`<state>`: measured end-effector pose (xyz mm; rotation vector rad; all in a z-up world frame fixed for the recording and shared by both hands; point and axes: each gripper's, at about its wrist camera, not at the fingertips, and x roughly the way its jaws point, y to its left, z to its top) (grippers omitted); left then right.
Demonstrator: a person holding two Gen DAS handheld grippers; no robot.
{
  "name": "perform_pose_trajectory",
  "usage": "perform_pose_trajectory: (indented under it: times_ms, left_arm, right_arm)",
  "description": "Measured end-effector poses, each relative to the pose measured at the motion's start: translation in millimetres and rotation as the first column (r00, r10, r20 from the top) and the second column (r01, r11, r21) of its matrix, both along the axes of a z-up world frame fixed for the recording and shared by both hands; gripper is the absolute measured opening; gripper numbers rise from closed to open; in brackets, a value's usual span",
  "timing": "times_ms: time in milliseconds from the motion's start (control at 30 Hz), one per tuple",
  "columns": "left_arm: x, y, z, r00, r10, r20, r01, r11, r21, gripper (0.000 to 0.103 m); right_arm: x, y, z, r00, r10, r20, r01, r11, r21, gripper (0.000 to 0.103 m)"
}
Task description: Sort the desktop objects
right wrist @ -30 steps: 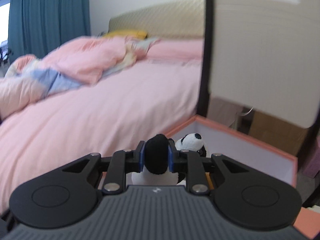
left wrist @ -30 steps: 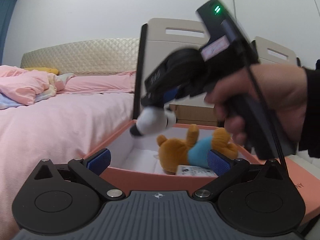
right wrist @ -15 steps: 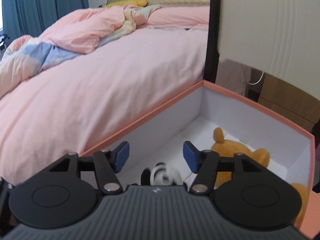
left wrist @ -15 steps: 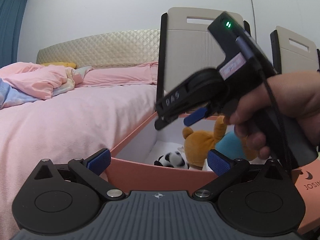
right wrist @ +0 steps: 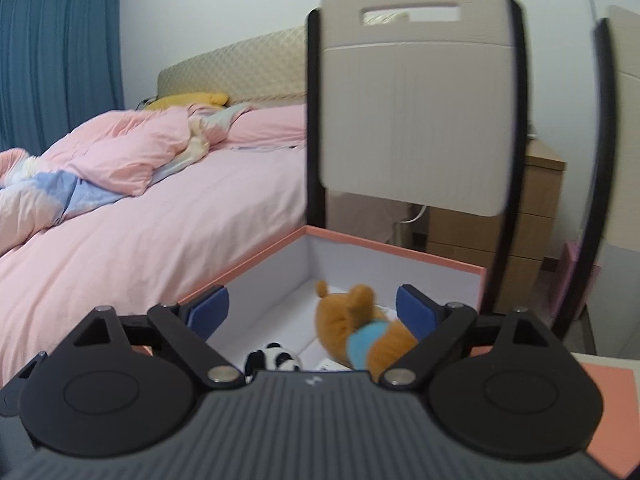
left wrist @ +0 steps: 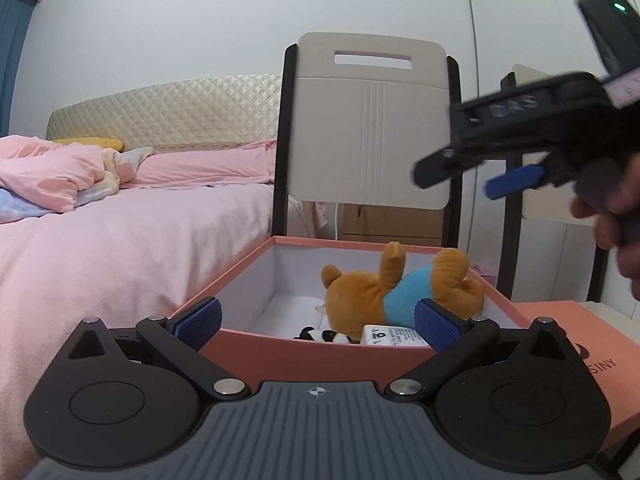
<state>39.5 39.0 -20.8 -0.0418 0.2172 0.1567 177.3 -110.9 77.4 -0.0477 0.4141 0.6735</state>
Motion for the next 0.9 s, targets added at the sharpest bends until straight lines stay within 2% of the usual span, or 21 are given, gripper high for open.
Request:
perform_pose_trajectory:
  times_ms: [167,400,533,700,900]
  left_arm:
    - [-2,-7,-2,1.0,-0.02,0.014,0.02,1.0,-0.01,0.103]
    - [-5,-10,-3,0.998,-0.028,0.058,0.031,0.998,-0.049,0.103]
    - [-6,-13,-5,0.997,-0.03,0.067,0.034,0.998,-0.062,0.103]
    - [-5,-20,-8,0.997,-0.032,0.067,0.034,0.999,-0.033,0.103]
    - [-4,-26,-10,0.997,-0.044,0.056,0.044,0.999,-0.009,0.103]
  right_arm:
    - [-18,-48,-18,0.998,-0.069,0.012,0.068,0.993,0.092,0.097]
    - [-37,-91,-58,0.987,-0.159,0.038,0.151,0.976,0.158,0.103]
    - [-49,-107,-75,0.973,-0.209,0.096,0.196,0.972,0.133,0.103]
    - [-62,-123,-91,0.949,-0.259,0.181,0.239,0.963,0.124,0.103]
    - [-67,-132,-100,0.942,-0.271,0.198,0.25,0.96,0.125,0.103]
